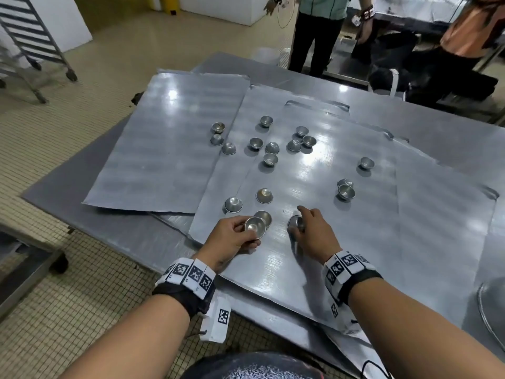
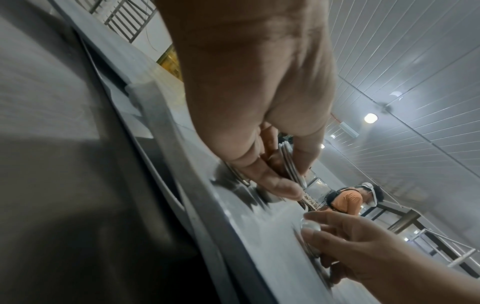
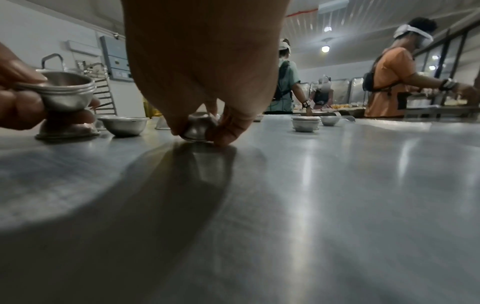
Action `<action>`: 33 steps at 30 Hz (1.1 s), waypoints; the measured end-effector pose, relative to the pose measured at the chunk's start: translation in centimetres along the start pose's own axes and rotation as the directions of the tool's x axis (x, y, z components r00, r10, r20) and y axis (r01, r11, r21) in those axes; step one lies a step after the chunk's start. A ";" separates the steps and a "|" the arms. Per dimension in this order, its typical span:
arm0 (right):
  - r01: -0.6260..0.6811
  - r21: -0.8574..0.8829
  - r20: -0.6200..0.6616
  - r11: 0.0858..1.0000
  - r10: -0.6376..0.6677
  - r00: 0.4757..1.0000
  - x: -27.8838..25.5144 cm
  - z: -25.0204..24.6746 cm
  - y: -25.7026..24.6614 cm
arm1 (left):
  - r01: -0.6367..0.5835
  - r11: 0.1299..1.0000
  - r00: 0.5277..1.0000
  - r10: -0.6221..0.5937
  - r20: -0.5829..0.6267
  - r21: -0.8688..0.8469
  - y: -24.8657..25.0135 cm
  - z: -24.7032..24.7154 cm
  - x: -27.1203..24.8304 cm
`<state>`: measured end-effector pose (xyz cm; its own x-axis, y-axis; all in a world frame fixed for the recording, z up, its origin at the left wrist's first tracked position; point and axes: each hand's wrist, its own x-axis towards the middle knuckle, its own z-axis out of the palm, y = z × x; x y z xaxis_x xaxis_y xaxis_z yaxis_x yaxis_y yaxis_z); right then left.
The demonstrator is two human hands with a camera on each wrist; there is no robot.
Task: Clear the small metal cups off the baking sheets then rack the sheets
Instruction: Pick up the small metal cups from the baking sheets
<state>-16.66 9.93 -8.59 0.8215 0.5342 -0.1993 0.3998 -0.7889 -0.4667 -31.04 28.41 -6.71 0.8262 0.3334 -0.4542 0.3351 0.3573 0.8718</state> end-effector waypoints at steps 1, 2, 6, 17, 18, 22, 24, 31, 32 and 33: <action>0.008 0.019 -0.018 1.000 -0.008 1.000 -0.2 0.0 0.0 | -0.006 1.000 1.000 0.006 -0.002 0.002 0.0 0.1 0.1; 0.021 0.044 -0.050 0.999 -0.018 0.999 -0.3 0.0 0.0 | -0.012 1.000 1.000 0.012 -0.002 0.007 0.0 0.2 0.2; 0.050 0.125 -0.130 0.991 -0.034 0.991 -1.1 0.1 0.1 | -0.017 1.000 1.000 0.017 0.000 0.022 -0.1 0.3 0.4; 0.012 0.142 -0.076 0.990 -0.001 0.997 -3.3 0.0 0.3 | 0.000 0.999 0.999 -0.002 0.043 0.048 -0.3 0.4 0.9; 0.006 0.122 -0.079 0.993 0.004 0.997 -3.4 0.0 0.3 | 0.000 0.999 0.999 -0.002 0.046 0.047 -0.3 0.3 0.9; -0.025 0.075 -0.089 0.997 0.032 0.996 -3.7 0.2 0.5 | 0.010 0.999 0.998 -0.012 0.058 0.043 -0.4 0.2 0.7; -0.045 0.054 -0.076 0.998 0.049 0.996 -3.9 0.2 0.4 | 0.016 0.999 0.998 -0.018 0.062 0.039 -0.3 0.3 0.5; 0.055 0.118 -0.137 0.992 -0.038 0.990 -4.1 -0.8 -1.3 | 0.001 0.999 0.999 -0.003 0.036 0.032 0.5 -0.2 -0.1; 0.094 0.149 -0.166 0.984 -0.069 0.984 -4.1 -0.9 -2.0 | 0.005 1.000 1.000 -0.006 0.026 0.027 0.6 -0.3 -0.1; 0.134 0.174 -0.186 0.976 -0.101 0.977 -4.1 -1.0 -2.9 | 0.010 1.000 1.000 -0.010 0.016 0.016 0.8 -0.3 -0.2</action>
<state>-20.78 9.69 -5.58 0.8379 0.5456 0.0124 0.4295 -0.6453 -0.6317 -31.05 28.95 -5.96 0.8300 0.3155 -0.4599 0.3503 0.3468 0.8701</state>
